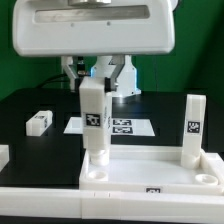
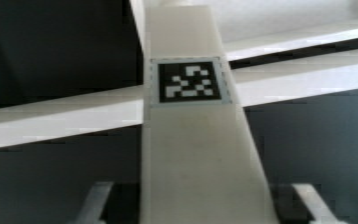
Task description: Assemble desk
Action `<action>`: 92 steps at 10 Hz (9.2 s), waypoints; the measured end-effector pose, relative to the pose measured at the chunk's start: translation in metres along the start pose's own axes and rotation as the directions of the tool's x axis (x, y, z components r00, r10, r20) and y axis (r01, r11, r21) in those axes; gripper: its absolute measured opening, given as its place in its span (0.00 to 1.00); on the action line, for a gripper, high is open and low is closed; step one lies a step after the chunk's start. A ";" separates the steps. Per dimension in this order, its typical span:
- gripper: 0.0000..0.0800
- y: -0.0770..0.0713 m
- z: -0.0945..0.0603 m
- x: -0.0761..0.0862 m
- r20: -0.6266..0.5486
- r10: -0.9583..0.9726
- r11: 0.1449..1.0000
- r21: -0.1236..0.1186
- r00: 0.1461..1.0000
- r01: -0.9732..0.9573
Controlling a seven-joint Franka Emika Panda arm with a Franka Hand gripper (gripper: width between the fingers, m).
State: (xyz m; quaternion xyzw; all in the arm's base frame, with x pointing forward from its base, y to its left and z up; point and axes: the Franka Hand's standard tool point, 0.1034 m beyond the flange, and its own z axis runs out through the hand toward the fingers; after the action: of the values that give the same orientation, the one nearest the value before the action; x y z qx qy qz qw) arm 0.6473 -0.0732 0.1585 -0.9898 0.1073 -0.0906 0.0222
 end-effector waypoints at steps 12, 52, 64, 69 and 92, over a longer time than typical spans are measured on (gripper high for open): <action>0.36 -0.110 0.006 -0.010 -0.175 0.007 1.000 0.028 0.985 -0.003; 0.36 -0.166 0.036 -0.049 -0.275 -0.156 0.987 0.004 0.949 0.164; 0.81 -0.160 0.031 -0.046 -0.239 -0.164 0.986 0.000 0.957 0.169; 0.81 -0.155 0.037 -0.055 0.126 -0.150 0.988 -0.007 0.981 0.153; 0.36 -0.158 0.044 -0.043 0.076 0.723 0.691 -0.097 0.687 -0.716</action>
Offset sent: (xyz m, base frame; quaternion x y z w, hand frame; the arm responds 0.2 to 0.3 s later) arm 0.0025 0.0759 0.0129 0.0013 0.0647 -0.0338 0.9973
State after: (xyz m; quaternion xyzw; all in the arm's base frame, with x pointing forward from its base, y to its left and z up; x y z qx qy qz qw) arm 0.6468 0.0917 0.1178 -0.8722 0.4879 -0.0176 0.0322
